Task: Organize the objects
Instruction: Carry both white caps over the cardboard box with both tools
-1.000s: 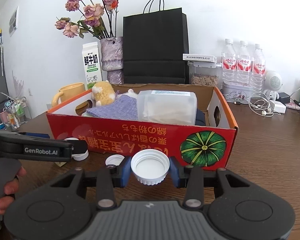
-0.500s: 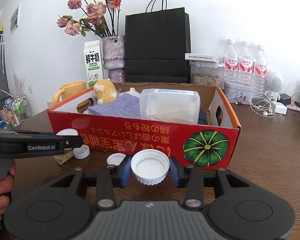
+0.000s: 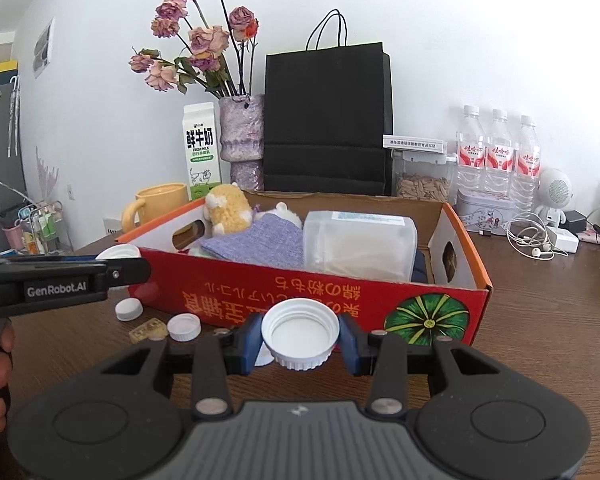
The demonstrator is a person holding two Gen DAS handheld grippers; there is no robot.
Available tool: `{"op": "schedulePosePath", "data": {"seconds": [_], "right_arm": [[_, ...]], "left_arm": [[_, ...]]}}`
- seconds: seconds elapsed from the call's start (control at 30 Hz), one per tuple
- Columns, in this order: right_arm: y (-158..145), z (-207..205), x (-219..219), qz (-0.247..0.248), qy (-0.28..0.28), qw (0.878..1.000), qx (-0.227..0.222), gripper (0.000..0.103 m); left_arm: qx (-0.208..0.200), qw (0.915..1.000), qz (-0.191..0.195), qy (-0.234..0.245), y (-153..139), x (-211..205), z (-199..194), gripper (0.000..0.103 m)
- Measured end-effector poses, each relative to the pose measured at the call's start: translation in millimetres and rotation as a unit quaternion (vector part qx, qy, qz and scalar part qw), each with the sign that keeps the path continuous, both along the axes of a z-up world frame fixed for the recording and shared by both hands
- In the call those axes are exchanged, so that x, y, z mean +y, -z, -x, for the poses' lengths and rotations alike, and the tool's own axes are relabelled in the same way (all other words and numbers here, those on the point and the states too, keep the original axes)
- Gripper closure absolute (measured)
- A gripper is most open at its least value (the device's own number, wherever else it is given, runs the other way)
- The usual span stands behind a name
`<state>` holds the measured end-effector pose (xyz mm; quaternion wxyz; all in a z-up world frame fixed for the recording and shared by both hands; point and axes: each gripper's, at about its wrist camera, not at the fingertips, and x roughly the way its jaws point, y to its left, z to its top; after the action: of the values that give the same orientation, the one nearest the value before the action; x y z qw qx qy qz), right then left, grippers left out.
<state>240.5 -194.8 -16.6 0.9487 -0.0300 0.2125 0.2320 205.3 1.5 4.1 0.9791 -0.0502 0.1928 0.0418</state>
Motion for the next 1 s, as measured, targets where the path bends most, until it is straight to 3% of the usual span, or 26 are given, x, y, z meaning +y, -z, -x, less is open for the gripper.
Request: {"op": "schedulePosePath", "data": {"seconds": [0.5,1.0], "right_arm": [[-41,-19,31,-0.011,-0.01,0.999,-0.05,0.064],[-61,-99,34,-0.036,0.033,0.997,-0.057,0.064]], "left_arm": [[-0.042,0.999,0.011,0.008,-43,0,-30,0.062],[-0.045,0.9982,0.039,-0.009,-54,0,-101,0.062]]}}
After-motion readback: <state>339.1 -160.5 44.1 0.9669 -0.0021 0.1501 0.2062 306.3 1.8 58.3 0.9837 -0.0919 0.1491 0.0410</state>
